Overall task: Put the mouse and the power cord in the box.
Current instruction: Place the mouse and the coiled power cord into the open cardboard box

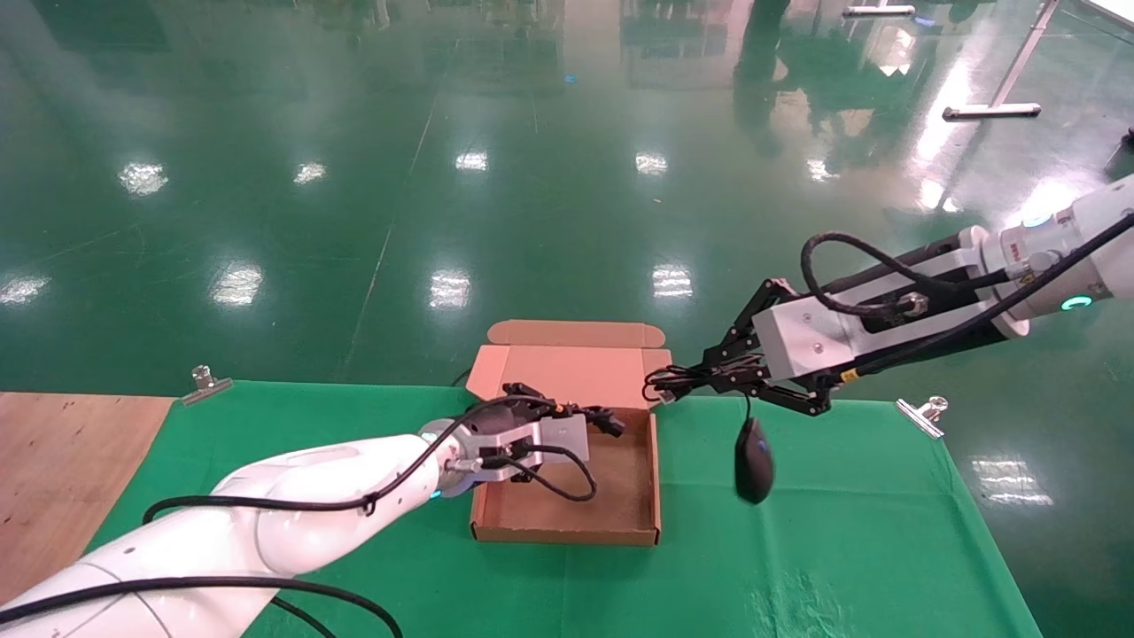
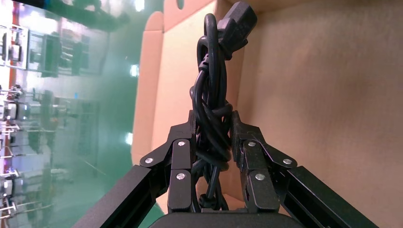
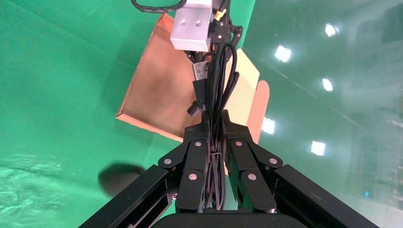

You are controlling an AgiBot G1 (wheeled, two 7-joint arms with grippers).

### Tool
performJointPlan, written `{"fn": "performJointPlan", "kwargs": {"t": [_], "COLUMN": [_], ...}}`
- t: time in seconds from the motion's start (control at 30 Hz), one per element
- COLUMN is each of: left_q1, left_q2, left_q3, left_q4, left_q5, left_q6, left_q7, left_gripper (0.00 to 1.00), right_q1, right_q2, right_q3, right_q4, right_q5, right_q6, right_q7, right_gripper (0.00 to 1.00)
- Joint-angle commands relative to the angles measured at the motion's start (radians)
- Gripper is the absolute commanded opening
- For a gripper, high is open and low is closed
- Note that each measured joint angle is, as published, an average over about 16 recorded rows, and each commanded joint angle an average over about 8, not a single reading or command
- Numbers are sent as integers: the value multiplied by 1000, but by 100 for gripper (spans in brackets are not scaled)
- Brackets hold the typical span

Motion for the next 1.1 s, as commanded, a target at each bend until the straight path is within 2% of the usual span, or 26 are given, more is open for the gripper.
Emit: {"fn": "performJointPlan", "kwargs": {"t": [0.03, 0.13, 0.17, 0.4, 0.43, 0.9, 1.1], "left_q1": [4, 7, 6, -5, -6, -24, -56], "left_q2": [0, -1, -1, -3, -3, -4, -23], "left_q3": [31, 60, 69, 117, 122, 177, 154], "left_q4": [0, -4, -6, -20, -21, -20, -36], "left_q5": [-4, -18, -22, -62, -68, -137, -215], "left_q6": [-10, -16, -17, -12, -12, -20, 26], "left_q7": [-23, -45, -50, -60, -59, -26, 0], "left_gripper": [0, 1, 6, 91, 98, 100, 100], "right_q1": [-3, -2, -2, 7, 8, 41, 60], "right_q2": [-3, -10, -12, -25, -27, -41, -67], "right_q3": [-2, -4, -4, -7, -7, -12, -18], "right_q4": [-14, -36, -43, -87, -93, -138, -142], "right_q5": [-1, -3, -4, -7, -7, -8, -14], "right_q6": [5, 11, 13, 15, 14, -12, -9], "right_q7": [-10, -22, -26, -48, -50, -70, -64], "right_gripper": [0, 0, 0, 0, 0, 0, 0]}}
